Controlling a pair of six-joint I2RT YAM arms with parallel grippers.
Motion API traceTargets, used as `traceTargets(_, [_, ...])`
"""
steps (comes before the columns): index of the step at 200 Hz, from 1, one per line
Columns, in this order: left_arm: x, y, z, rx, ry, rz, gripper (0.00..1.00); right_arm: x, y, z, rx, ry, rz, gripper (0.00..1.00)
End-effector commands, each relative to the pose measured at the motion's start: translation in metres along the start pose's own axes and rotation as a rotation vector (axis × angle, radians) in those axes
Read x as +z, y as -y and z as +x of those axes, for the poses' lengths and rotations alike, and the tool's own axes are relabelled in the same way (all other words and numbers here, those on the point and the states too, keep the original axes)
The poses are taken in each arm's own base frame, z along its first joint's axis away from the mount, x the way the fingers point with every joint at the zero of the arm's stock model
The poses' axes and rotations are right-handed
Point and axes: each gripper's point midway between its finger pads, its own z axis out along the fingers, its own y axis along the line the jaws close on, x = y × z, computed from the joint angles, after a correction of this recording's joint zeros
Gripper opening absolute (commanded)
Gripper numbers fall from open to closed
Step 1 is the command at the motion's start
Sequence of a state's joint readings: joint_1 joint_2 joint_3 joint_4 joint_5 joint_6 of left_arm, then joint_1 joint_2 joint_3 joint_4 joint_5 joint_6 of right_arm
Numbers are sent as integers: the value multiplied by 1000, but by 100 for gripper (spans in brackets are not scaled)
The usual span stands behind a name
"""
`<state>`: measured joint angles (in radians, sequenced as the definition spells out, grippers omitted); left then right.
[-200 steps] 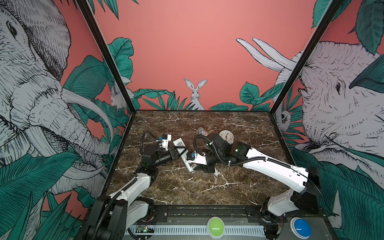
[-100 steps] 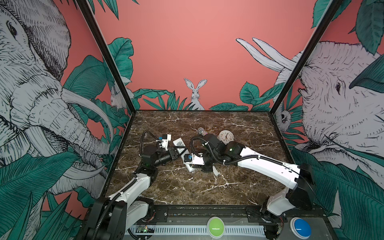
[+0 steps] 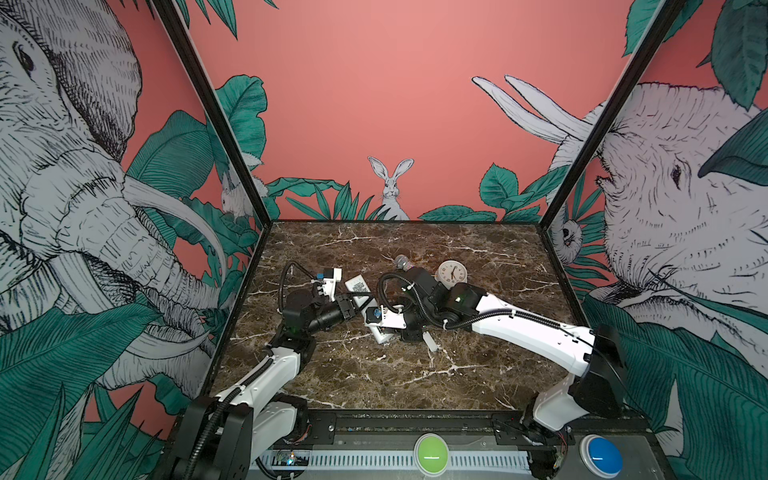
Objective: Load the batteries into the remote control
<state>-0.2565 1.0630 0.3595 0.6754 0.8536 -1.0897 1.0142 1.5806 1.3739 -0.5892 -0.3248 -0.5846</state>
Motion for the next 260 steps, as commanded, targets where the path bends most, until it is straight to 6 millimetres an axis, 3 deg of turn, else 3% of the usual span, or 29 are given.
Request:
traceTargets(1, [-1,19,-1,40,-7,53,0,11,11,-5,-8,1,27,16])
traceTargets(95, [0,16,-1,35,-11,51,0,21,29,-2,20,-20,98,10])
traceTargets(260, [0,20,0,37,-26,61,0,32,46,1,21,-18,170,9])
